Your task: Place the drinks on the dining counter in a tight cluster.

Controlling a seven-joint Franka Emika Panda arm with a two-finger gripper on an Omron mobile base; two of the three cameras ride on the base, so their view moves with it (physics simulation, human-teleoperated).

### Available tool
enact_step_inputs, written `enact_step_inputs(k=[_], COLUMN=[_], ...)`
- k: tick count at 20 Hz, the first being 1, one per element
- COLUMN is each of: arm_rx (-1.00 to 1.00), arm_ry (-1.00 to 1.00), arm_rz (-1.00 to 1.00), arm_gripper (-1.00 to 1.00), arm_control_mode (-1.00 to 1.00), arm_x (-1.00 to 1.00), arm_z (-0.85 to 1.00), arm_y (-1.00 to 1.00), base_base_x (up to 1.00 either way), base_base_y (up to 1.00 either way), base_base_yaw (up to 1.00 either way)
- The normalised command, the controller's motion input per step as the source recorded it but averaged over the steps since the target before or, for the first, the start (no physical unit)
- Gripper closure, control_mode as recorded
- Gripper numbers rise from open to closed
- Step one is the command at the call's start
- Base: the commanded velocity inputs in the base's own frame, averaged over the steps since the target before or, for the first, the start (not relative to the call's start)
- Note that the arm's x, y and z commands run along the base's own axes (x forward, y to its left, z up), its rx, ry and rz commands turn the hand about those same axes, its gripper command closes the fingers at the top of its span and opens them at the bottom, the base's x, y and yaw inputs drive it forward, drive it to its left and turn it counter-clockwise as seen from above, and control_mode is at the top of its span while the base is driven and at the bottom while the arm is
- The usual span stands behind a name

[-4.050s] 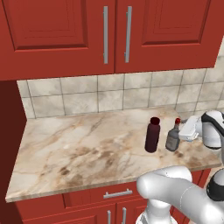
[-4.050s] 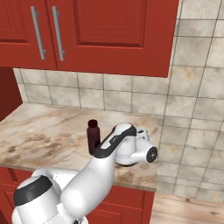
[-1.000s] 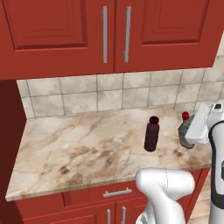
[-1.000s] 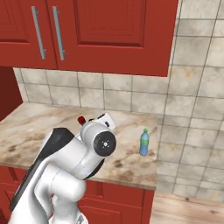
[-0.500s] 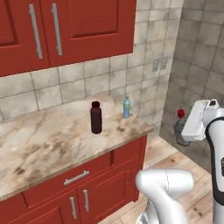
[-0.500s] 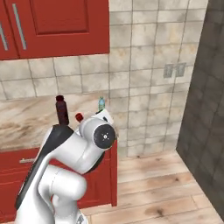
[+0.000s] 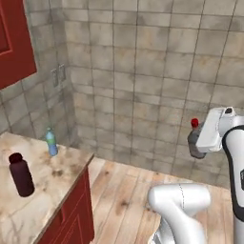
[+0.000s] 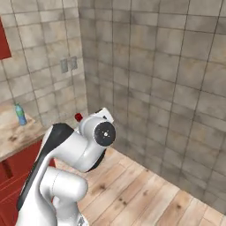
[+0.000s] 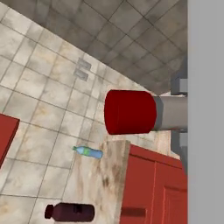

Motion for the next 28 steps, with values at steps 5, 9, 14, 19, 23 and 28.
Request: enact_step_inputs(k=[5, 9, 14, 19, 23, 28], arm_rx=[0.0, 0.0, 0.0, 0.0, 0.0, 0.0], arm_ry=[0.0, 0.0, 0.0, 0.0, 0.0, 0.0], arm_rz=[0.0, 0.0, 0.0, 0.0, 0.0, 0.0], arm_gripper=[1.0, 1.0, 1.0, 1.0, 1.0, 1.0], arm_control_mode=[1.0, 1.0, 1.0, 1.0, 1.0, 1.0], arm_x=[0.0, 0.0, 0.0, 0.0, 0.0, 0.0], arm_z=[0.0, 0.0, 0.0, 0.0, 0.0, 0.0], arm_y=[0.0, 0.0, 0.0, 0.0, 0.0, 0.0], base_base_x=[0.0, 0.0, 0.0, 0.0, 0.05, 0.15], base_base_y=[0.0, 0.0, 0.0, 0.0, 0.08, 0.19], base_base_yaw=[-1.0, -1.0, -1.0, -1.0, -0.99, -0.96])
